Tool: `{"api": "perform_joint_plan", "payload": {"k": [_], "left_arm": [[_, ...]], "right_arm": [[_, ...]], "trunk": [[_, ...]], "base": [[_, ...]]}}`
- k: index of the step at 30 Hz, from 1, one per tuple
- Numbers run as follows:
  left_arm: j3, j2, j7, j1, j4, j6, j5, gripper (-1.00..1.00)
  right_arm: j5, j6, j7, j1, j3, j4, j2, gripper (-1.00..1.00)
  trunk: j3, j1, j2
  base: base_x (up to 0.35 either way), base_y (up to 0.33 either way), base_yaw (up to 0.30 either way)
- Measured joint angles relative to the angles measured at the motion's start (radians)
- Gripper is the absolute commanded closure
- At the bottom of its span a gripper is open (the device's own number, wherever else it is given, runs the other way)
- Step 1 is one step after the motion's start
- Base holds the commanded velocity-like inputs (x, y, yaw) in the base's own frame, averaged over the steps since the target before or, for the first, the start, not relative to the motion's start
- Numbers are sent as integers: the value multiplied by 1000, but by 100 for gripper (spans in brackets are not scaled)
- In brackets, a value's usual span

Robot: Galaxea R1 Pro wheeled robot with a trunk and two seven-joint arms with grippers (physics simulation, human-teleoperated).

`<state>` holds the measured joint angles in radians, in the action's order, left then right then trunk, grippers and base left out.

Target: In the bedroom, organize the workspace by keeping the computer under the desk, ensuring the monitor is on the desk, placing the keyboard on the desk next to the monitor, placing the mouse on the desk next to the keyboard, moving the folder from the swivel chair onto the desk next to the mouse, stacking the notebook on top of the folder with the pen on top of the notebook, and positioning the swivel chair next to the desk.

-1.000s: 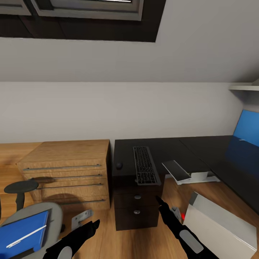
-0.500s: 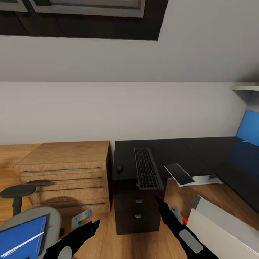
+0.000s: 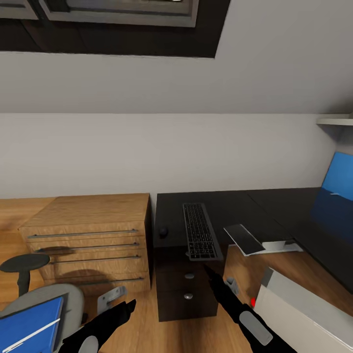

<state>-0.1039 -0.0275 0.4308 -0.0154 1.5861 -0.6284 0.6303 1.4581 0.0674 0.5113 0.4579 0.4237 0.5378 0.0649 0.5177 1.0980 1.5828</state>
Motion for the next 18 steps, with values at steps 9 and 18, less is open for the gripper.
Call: {"api": "perform_joint_plan", "payload": {"k": [9,18], "left_arm": [[0,0,0,0,0,-1,0,-100],[0,0,0,0,0,1,1,-100]], "right_arm": [[2,4,-4,0,-3,0,1,-100],[10,24,-8,0,-10,-1,3,-100]], "trunk": [[-6,-8,-14],[-6,-8,-14]], "base": [[0,0,0],[66,0,0]]}}
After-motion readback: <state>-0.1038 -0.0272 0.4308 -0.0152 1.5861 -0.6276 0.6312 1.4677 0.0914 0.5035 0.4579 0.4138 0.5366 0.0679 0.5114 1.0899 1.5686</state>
